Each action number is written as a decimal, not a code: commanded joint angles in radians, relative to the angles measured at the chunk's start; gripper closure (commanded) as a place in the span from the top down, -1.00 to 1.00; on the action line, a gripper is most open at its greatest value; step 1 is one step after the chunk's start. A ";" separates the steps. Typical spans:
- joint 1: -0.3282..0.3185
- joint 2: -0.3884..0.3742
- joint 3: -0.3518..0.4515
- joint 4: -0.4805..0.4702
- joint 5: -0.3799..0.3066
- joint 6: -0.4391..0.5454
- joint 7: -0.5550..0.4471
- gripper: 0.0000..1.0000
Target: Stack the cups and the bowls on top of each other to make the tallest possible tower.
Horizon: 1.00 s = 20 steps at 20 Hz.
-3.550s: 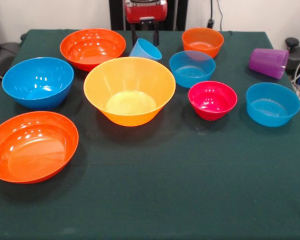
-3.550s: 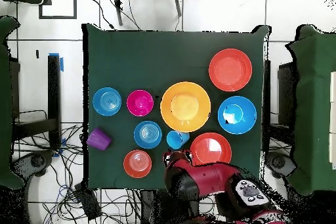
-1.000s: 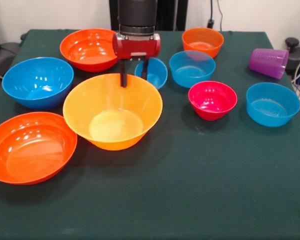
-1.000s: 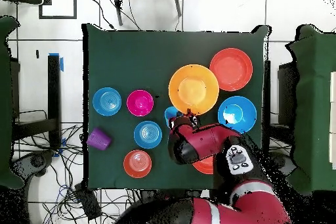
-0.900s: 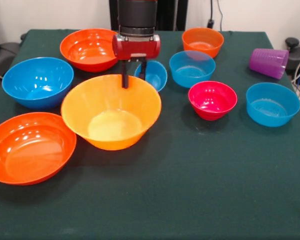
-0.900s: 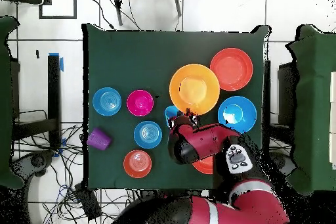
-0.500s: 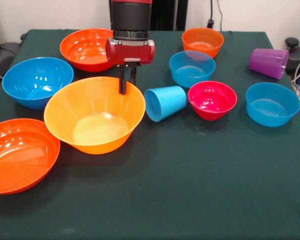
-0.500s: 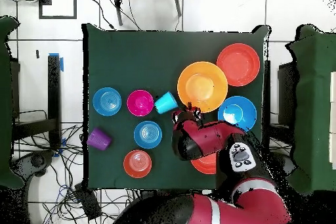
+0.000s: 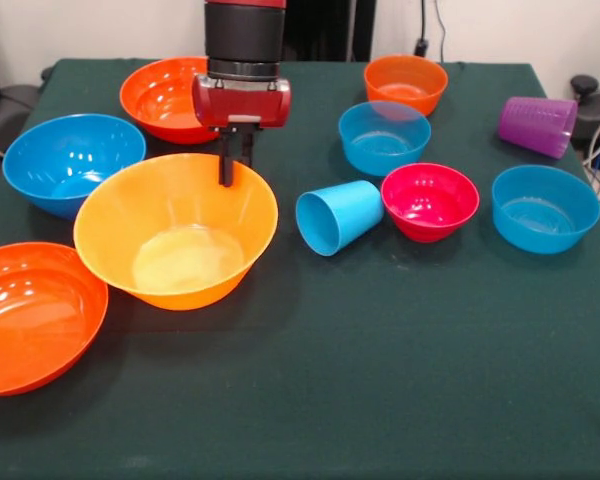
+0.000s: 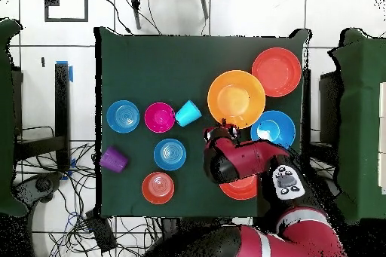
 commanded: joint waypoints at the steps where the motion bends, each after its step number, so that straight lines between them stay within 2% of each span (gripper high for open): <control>1: -0.003 -0.022 0.119 -0.033 0.000 0.215 -0.038 -1.00; 9: 0.018 -0.012 0.066 0.025 -0.021 0.151 0.025 -1.00; 16: 0.013 -0.015 0.090 0.032 -0.011 0.170 0.021 -1.00; 17: 0.010 -0.016 0.097 0.033 -0.010 0.177 0.016 1.00; 20: 0.002 -0.011 0.120 0.015 -0.004 0.198 0.001 1.00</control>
